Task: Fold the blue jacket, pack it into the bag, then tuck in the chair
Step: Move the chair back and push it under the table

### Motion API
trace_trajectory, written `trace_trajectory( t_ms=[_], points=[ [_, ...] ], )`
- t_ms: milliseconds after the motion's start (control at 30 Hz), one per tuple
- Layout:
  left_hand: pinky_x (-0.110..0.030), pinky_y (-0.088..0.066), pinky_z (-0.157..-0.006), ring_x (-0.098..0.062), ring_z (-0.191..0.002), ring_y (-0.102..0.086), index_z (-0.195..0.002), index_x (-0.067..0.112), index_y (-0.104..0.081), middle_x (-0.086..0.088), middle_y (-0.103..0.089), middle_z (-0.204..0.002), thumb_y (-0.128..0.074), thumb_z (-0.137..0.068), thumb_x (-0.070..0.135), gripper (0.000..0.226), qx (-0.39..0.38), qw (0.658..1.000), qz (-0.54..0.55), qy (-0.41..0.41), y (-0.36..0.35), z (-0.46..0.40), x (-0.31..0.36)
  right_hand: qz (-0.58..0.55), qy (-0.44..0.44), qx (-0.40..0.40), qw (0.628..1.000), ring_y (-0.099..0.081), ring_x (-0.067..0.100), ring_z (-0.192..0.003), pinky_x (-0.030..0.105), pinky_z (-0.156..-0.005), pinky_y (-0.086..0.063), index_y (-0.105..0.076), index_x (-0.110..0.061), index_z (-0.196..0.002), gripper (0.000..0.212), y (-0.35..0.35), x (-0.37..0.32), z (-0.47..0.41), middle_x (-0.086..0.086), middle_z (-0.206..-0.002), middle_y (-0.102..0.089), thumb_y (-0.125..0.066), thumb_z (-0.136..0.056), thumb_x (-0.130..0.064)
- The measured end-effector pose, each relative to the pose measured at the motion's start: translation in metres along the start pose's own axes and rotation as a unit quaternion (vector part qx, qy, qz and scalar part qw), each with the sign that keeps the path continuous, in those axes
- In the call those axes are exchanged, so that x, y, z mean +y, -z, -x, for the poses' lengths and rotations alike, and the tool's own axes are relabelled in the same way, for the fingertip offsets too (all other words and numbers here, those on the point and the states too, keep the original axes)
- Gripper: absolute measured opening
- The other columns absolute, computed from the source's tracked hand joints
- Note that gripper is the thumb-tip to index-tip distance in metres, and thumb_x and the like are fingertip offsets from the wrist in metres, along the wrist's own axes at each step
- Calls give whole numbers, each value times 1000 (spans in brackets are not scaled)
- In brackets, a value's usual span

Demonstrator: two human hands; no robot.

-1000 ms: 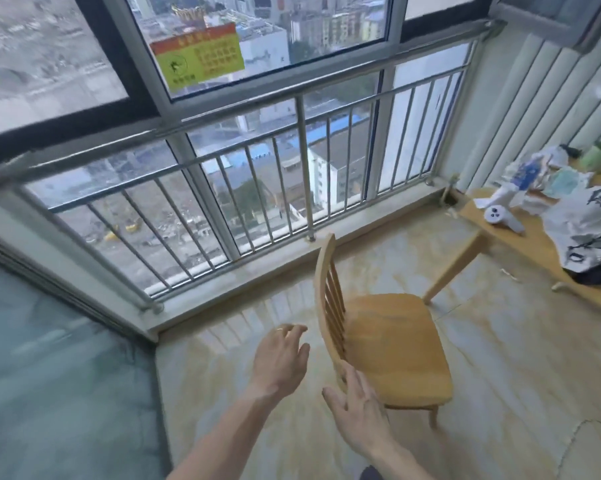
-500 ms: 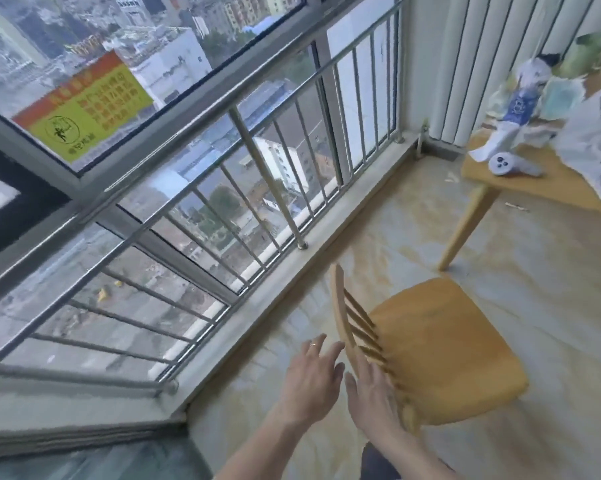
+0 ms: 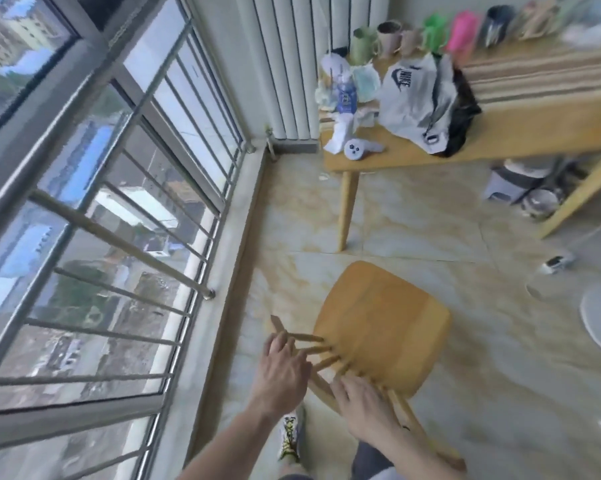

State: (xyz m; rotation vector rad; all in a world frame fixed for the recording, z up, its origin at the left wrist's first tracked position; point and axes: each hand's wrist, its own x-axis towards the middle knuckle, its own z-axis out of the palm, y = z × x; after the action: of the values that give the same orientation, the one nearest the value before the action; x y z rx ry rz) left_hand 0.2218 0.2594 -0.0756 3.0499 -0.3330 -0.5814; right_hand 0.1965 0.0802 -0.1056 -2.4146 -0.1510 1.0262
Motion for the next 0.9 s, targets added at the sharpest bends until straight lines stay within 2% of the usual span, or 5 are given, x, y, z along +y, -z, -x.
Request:
trace_trajectory(
  t_ms=[300, 467, 700, 800, 900],
  points=[
    [-51, -18, -121, -29, -157, 5, -131, 23, -58, -14, -5, -170, -31, -101, 52, 50, -36, 995, 95, 1, -8, -3, -43, 30, -275, 248, 928, -67, 28, -101, 38, -90, -43, -75, -26, -93, 40, -40, -5, 53, -1, -98, -76, -40, -101, -43],
    [-48, -32, -112, -44, -146, -22, -144, 3, -41, -31, -30, -154, -40, -101, 29, 50, -53, 968, 239, 57, -8, -11, -53, 34, -392, 325, 860, -64, 32, -96, 42, -99, -38, -80, -23, -84, 26, -48, 8, 67, 8, -90, -75, -57, -93, -33],
    [-38, -51, -81, -38, -110, -59, -157, 22, -7, -18, -45, -147, -54, -84, 5, 89, -88, 761, 579, 280, 1, -29, -36, -257, -438, 437, 742, -17, 33, -153, 43, -122, -25, -60, -11, -134, 50, -29, 14, 60, 17, -159, -35, -59, -87, 6],
    [-40, -53, -69, -29, -77, -60, -128, -2, -47, -17, -58, -95, -59, -90, 2, 40, -140, 615, 677, 379, -2, -45, -38, -360, -461, 477, 656, -34, 36, -145, 40, -118, -31, -54, -7, -139, 59, -21, 23, 57, 21, -152, -43, -62, -83, 8],
    [-39, -51, -61, -26, -65, -52, -98, 0, -52, -14, -49, -77, -52, -94, 1, 4, -168, 609, 667, 395, 4, -51, -37, -543, -502, 465, 487, -57, 40, -126, 43, -103, -47, -53, -1, -138, 55, -19, 30, 57, 25, -142, -55, -67, -85, 3]
  ],
)
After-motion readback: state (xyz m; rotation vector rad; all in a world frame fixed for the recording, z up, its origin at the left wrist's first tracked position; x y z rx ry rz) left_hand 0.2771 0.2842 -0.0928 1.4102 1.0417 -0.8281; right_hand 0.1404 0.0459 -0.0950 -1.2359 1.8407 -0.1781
